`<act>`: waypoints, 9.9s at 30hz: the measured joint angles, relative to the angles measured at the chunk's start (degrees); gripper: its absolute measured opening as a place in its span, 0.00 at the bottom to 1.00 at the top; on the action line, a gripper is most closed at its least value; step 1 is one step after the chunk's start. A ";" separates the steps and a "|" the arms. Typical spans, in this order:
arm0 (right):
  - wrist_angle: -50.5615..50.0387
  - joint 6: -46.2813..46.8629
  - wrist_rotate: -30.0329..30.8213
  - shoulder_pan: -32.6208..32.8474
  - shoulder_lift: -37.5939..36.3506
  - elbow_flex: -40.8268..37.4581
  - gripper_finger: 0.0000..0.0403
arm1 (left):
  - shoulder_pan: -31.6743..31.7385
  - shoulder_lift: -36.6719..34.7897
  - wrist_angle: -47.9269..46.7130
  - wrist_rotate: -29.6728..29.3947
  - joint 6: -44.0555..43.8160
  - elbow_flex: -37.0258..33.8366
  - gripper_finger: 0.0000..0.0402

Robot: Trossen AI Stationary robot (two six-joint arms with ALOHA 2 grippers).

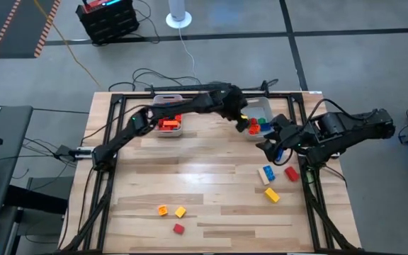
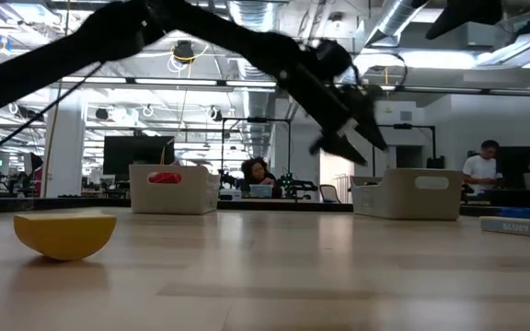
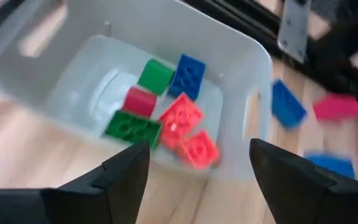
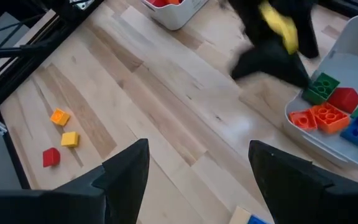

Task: Sort blocks by size
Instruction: Put the yellow square game piece into the gray bin, then put the red triangle wooden block into the gray bin

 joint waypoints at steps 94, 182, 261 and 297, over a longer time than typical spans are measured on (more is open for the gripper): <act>-9.45 -9.46 -3.39 5.21 0.84 -0.02 0.75 | -40.06 -48.99 -1.79 -24.20 -27.49 -75.60 0.30; -15.65 -7.78 -8.66 3.31 1.10 -1.62 0.75 | -47.25 -45.58 -4.86 -12.52 -63.26 -64.00 0.61; -14.60 -16.52 -7.98 1.74 1.01 -1.62 0.75 | -57.12 -27.76 4.67 -15.87 -9.15 -58.88 0.32; -18.18 1.58 2.71 1.65 -5.23 -1.60 0.75 | -4.56 -22.24 27.59 -6.48 7.66 -42.39 0.32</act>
